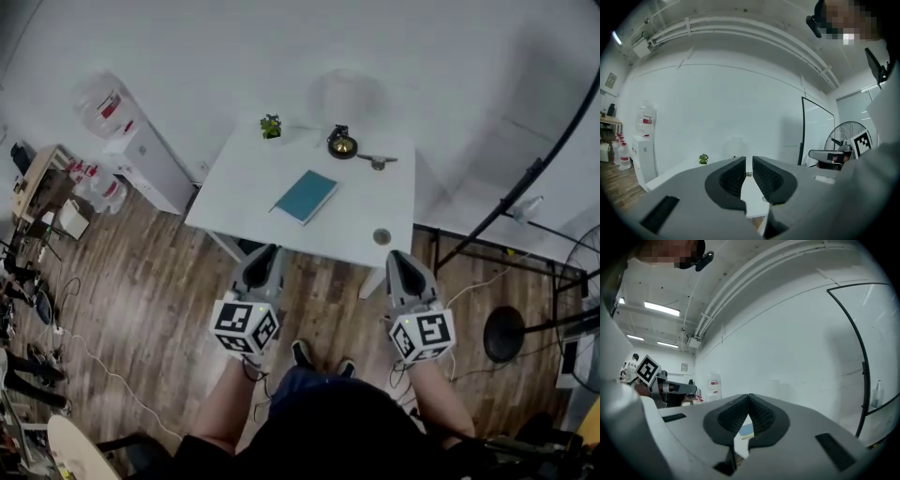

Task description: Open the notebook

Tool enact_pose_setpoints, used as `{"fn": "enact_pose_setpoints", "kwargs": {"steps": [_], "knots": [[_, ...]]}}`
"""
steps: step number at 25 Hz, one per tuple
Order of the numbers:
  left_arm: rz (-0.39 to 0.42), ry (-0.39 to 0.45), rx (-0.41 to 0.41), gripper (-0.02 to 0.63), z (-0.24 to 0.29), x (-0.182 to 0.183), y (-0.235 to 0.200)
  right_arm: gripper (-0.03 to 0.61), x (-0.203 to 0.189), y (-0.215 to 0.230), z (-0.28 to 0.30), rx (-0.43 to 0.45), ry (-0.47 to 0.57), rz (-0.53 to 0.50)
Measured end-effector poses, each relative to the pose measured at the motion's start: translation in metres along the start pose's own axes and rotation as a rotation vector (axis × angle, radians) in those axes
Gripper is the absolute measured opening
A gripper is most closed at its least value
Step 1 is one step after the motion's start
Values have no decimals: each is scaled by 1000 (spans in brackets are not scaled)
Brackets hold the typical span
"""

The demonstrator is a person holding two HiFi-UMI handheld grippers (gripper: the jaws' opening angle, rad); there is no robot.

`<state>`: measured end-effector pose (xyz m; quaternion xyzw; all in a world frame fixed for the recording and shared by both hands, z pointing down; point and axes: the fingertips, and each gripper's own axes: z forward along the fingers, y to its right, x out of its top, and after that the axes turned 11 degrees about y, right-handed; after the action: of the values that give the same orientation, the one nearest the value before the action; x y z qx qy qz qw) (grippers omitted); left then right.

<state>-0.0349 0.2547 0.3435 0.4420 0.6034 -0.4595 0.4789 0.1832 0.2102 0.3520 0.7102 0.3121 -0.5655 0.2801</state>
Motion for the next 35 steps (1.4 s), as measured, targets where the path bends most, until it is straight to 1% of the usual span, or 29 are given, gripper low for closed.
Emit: {"fn": "enact_pose_setpoints", "kwargs": {"steps": [4,5,6,7,9,11,12,17,21,25,35], "knots": [[2,-2,24,46,-12,1,3,6,4,-2,-7,-1,21,16],[8,1,31,46,-13,3,4,16,5,-1,-7,-1,23,23],[16,7,40,46,-13,5,4,45,6,0,-7,-1,21,27],[23,13,51,62,-12,8,4,66,6,2,-6,1,19,29],[26,16,68,146,-10,9,4,95,5,4,-4,3,15,30],[24,3,73,199,-12,4,5,117,0,5,-6,4,9,32],[25,-4,73,211,-13,1,5,123,-2,5,-7,5,7,32],[31,-18,77,225,-9,-8,-4,127,-12,9,1,-5,-9,44],[19,-24,73,226,6,-15,-22,127,-18,12,18,-25,-13,42],[19,-35,66,227,29,-20,-50,124,-27,16,47,-56,-28,36],[-16,-43,-3,225,99,-24,-137,127,-48,8,136,-126,-52,4]]}}
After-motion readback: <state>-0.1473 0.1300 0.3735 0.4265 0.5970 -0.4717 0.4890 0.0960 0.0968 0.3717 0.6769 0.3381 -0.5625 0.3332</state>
